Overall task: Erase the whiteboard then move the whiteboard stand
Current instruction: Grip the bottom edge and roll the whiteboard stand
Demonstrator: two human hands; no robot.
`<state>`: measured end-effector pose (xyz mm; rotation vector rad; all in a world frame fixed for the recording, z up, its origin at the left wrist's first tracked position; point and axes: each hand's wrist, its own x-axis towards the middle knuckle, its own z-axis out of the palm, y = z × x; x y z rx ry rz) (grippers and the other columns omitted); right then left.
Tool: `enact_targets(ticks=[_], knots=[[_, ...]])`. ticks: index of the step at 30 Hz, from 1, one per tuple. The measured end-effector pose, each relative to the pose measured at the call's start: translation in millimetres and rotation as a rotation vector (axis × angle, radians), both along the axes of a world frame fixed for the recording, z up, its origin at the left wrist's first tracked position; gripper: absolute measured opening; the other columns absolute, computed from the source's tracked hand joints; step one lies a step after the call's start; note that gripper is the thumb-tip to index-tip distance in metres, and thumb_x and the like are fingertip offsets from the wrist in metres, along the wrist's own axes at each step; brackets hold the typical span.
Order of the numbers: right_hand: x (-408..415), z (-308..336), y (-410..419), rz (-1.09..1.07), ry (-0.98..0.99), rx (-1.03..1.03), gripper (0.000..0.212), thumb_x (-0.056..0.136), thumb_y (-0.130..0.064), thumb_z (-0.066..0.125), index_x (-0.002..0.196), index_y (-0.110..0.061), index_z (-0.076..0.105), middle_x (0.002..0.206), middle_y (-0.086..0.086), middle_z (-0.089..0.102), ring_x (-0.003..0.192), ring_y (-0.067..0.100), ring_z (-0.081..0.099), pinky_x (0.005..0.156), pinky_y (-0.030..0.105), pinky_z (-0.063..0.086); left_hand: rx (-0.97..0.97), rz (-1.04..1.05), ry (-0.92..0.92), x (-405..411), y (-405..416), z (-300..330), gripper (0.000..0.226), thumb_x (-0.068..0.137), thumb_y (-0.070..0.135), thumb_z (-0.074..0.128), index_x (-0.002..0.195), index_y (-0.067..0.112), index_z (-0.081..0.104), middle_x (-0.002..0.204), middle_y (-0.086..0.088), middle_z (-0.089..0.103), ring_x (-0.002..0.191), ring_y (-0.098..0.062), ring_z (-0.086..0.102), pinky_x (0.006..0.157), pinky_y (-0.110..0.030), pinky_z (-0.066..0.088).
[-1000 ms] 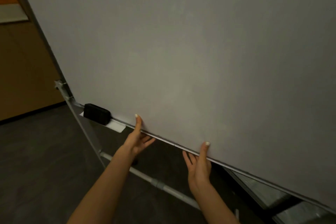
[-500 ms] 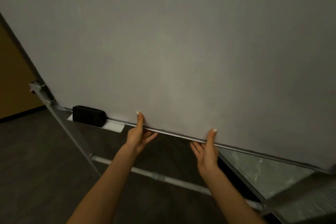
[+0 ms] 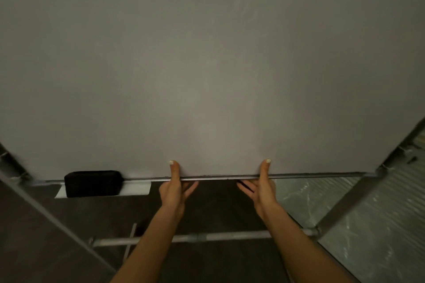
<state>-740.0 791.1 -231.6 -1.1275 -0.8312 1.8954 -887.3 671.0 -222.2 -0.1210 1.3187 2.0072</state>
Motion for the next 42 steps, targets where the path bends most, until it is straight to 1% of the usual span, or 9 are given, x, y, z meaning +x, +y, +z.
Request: enact_targets(ticks=[7,14,19,23,26,30,33,38,42], knots=[[-83,0,21,0.085,-0.028,-0.014,0.089,0.068,-0.071,0.049,0.138,-0.018,0.043,0.127,0.011,0.059,0.097,0.023,0.064,0.068,0.035,0.058,0.01,0.095,-0.012,-75,14,-4,0.065,0.081,0.046,0.058,0.127,0.002,0.047,0.11,-0.01,0.059,0.098,-0.025,0.061,0.084,-0.044,0.052],[-168,-2,38,0.157,-0.035,0.005,0.087,0.067,-0.07,0.049,0.137,-0.02,0.041,0.121,0.008,0.058,0.095,0.021,0.064,0.078,0.038,0.056,0.004,0.165,-0.012,-149,19,-4,0.039,0.087,0.042,0.055,0.104,0.007,0.052,0.105,-0.008,0.058,0.104,-0.029,0.059,0.089,-0.047,0.05],[-230,-2,50,0.196,-0.061,-0.001,0.102,0.058,-0.076,0.054,0.14,-0.015,0.04,0.128,0.011,0.058,0.098,0.022,0.065,0.077,0.037,0.057,-0.03,0.222,0.003,-202,24,-2,0.038,0.087,0.044,0.055,0.089,0.006,0.053,0.092,-0.007,0.06,0.099,-0.028,0.059,0.088,-0.046,0.05],[-286,-2,55,0.242,-0.036,-0.018,0.097,0.061,-0.072,0.054,0.138,-0.015,0.042,0.122,0.01,0.059,0.096,0.022,0.065,0.08,0.038,0.057,-0.033,0.264,-0.002,-252,22,-3,0.063,0.07,0.051,0.059,0.106,0.0,0.053,0.101,-0.012,0.06,0.097,-0.027,0.06,0.086,-0.046,0.051],[-329,-6,57,0.27,-0.027,-0.027,0.093,0.064,-0.068,0.053,0.137,-0.013,0.043,0.125,0.013,0.058,0.096,0.022,0.063,0.076,0.034,0.057,-0.039,0.273,0.002,-290,18,-2,0.06,0.066,0.053,0.058,0.099,0.002,0.054,0.093,-0.011,0.058,0.091,-0.024,0.06,0.086,-0.045,0.052],[-386,-8,55,0.315,0.002,-0.055,0.091,0.065,-0.065,0.054,0.138,-0.011,0.042,0.129,0.015,0.056,0.096,0.025,0.061,0.082,0.038,0.054,-0.021,0.341,-0.017,-343,10,-3,0.072,0.066,0.053,0.059,0.114,-0.001,0.05,0.099,-0.015,0.06,0.087,-0.024,0.062,0.064,-0.035,0.06],[-424,-8,54,0.35,-0.005,-0.057,0.094,0.064,-0.065,0.055,0.14,-0.011,0.04,0.13,0.015,0.055,0.1,0.027,0.061,0.086,0.039,0.052,-0.028,0.389,-0.019,-375,9,0,0.063,0.08,0.049,0.056,0.115,-0.002,0.05,0.104,-0.018,0.059,0.086,-0.025,0.062,0.056,-0.031,0.059],[-492,-8,48,0.419,-0.009,-0.083,0.089,0.066,-0.062,0.055,0.137,-0.009,0.043,0.131,0.017,0.056,0.103,0.029,0.06,0.086,0.04,0.052,-0.037,0.419,-0.024,-436,-5,-2,0.052,0.09,0.045,0.052,0.12,0.004,0.049,0.116,-0.017,0.06,0.09,-0.025,0.064,0.06,-0.033,0.059],[-540,-6,42,0.438,-0.02,-0.102,0.091,0.064,-0.063,0.056,0.136,-0.009,0.043,0.129,0.017,0.056,0.101,0.028,0.061,0.088,0.041,0.053,-0.034,0.451,-0.011,-477,-13,-1,0.076,0.074,0.056,0.057,0.127,0.002,0.049,0.119,-0.018,0.061,0.096,-0.027,0.065,0.059,-0.034,0.059]])
